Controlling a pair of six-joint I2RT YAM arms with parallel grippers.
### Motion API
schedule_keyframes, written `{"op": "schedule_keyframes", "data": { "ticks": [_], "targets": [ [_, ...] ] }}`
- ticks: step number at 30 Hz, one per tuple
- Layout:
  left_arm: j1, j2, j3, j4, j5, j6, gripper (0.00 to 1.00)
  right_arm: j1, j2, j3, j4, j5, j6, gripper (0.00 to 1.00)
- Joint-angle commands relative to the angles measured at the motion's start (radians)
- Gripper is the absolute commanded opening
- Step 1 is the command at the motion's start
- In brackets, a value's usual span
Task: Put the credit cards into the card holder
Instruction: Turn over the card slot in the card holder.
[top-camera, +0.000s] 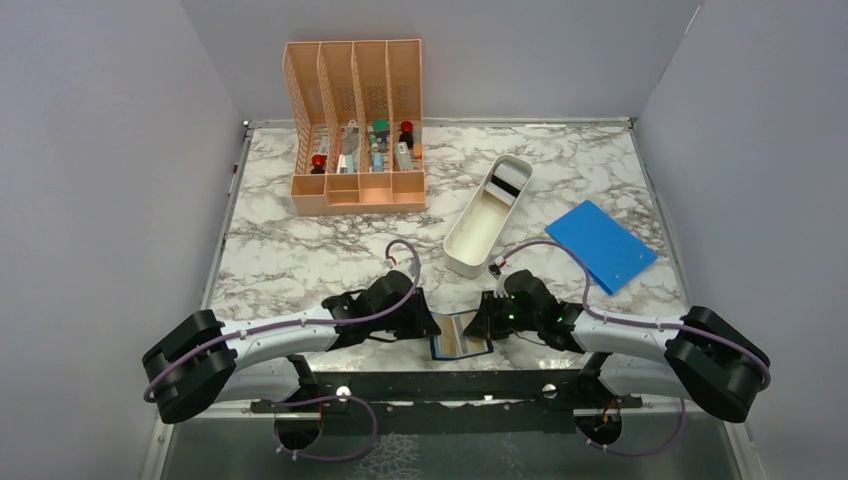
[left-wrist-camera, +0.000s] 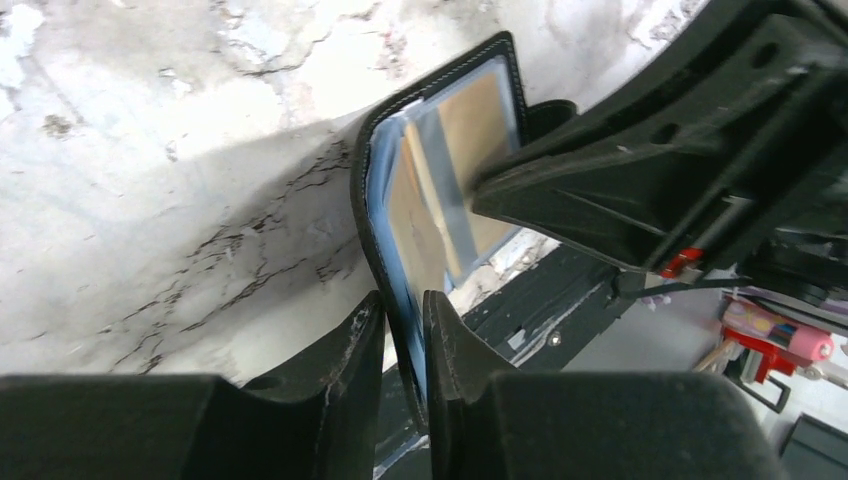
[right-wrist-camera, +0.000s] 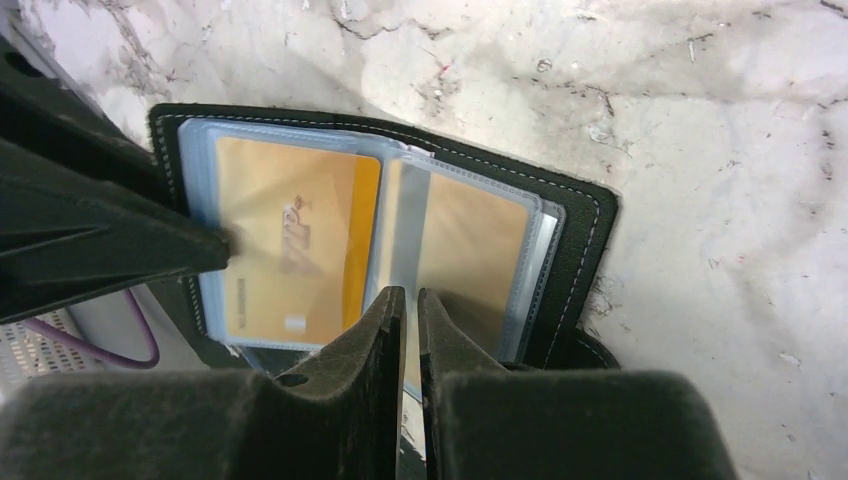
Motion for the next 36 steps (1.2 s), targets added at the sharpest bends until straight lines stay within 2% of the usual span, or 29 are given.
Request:
{"op": "schedule_keyframes", "data": {
  "ticks": [1, 14, 22, 36],
  "targets": [
    [0.005, -0.007, 0.026, 0.086, 0.060, 0.030, 0.25, 0.010, 0.036, -0.021, 0.087, 0.001, 0.012, 0.14],
    [0.006, 0.028, -0.021, 0.279, 0.121, 0.012, 0.25, 0.017, 0.050, -0.062, 0.137, 0.008, 0.029, 0.14],
    [0.008, 0.042, -0.016, 0.239, 0.080, 0.028, 0.23, 0.017, 0.031, -0.074, 0.132, 0.018, 0.029, 0.14],
    [0.009, 0.079, -0.022, 0.261, 0.071, 0.038, 0.17, 0.017, 0.028, -0.077, 0.134, 0.022, 0.036, 0.14]
  ]
}}
